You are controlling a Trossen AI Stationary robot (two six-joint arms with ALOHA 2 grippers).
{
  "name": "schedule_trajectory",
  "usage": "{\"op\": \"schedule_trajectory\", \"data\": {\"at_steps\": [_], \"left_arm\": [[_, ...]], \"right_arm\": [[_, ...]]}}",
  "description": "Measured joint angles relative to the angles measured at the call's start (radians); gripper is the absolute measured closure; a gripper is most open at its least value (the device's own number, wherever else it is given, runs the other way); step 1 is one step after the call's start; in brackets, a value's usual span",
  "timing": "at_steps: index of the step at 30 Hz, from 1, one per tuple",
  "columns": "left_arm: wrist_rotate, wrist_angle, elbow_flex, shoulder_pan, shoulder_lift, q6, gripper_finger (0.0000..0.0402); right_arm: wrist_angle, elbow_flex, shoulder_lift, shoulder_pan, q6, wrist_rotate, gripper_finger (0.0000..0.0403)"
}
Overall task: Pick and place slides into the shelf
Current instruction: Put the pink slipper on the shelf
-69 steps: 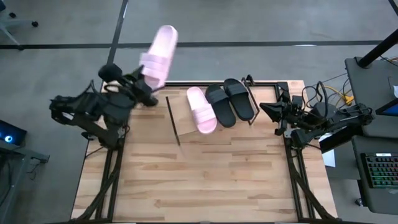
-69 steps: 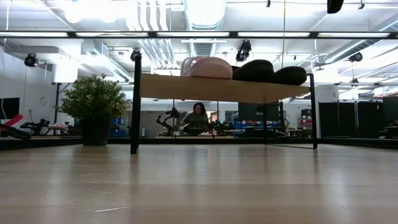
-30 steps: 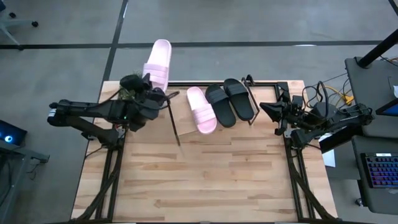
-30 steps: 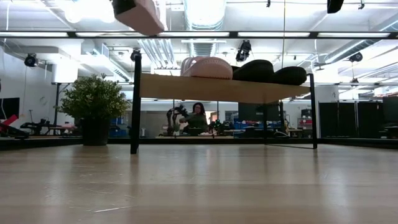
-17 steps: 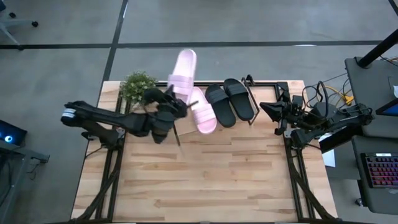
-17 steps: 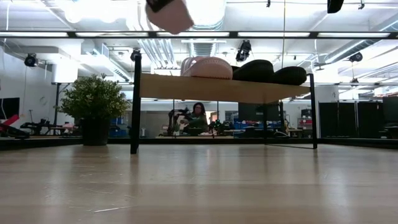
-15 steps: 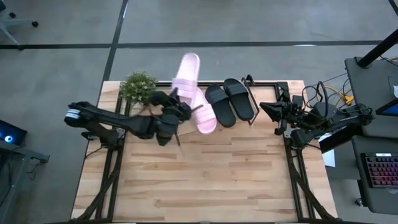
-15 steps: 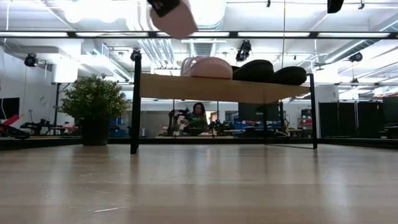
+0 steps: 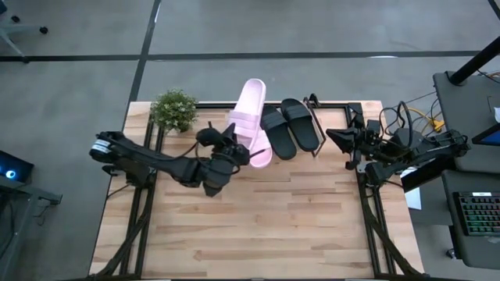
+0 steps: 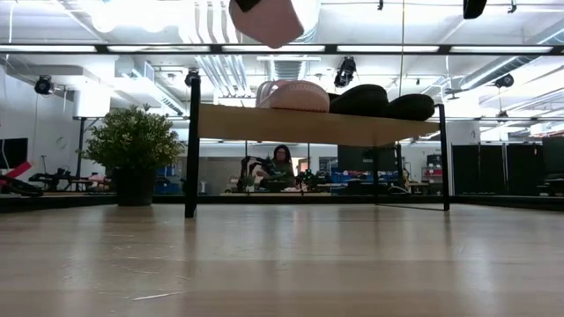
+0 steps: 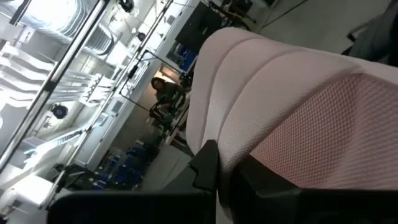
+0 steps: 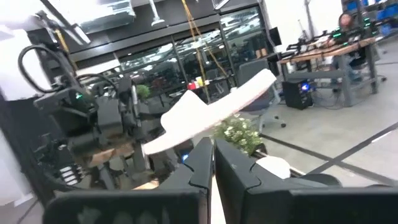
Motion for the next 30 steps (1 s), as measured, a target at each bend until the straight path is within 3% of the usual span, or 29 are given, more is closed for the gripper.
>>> {"op": "schedule_trajectory", "data": {"at_steps": [7,16,21,26,30], "left_arm": [[0.0,-0.002,0.027,-0.024,-0.005,0.008,0.0402],[0.0,-0.003,0.028,-0.035,-0.001,0.051,0.0402],[0.001,-0.003,0.03,-0.037,-0.001,0.059,0.0402],[0.001,-0.004,0.047,-0.047,-0.001,0.06,0.0402],[0.001,-0.003,0.072,-0.065,-0.001,0.079,0.0402]], "right_arm": [[0.006,0.0,0.011,0.0,0.081,-0.017,0.037],[0.017,0.0,0.066,-0.003,0.338,-0.04,0.0204],[0.138,0.0,0.131,-0.036,0.539,-0.039,0.0131],[0.336,0.0,0.23,-0.105,0.591,-0.038,0.0103],[0.362,0.0,0.3,-0.171,0.669,-0.048,0.0103]]}}
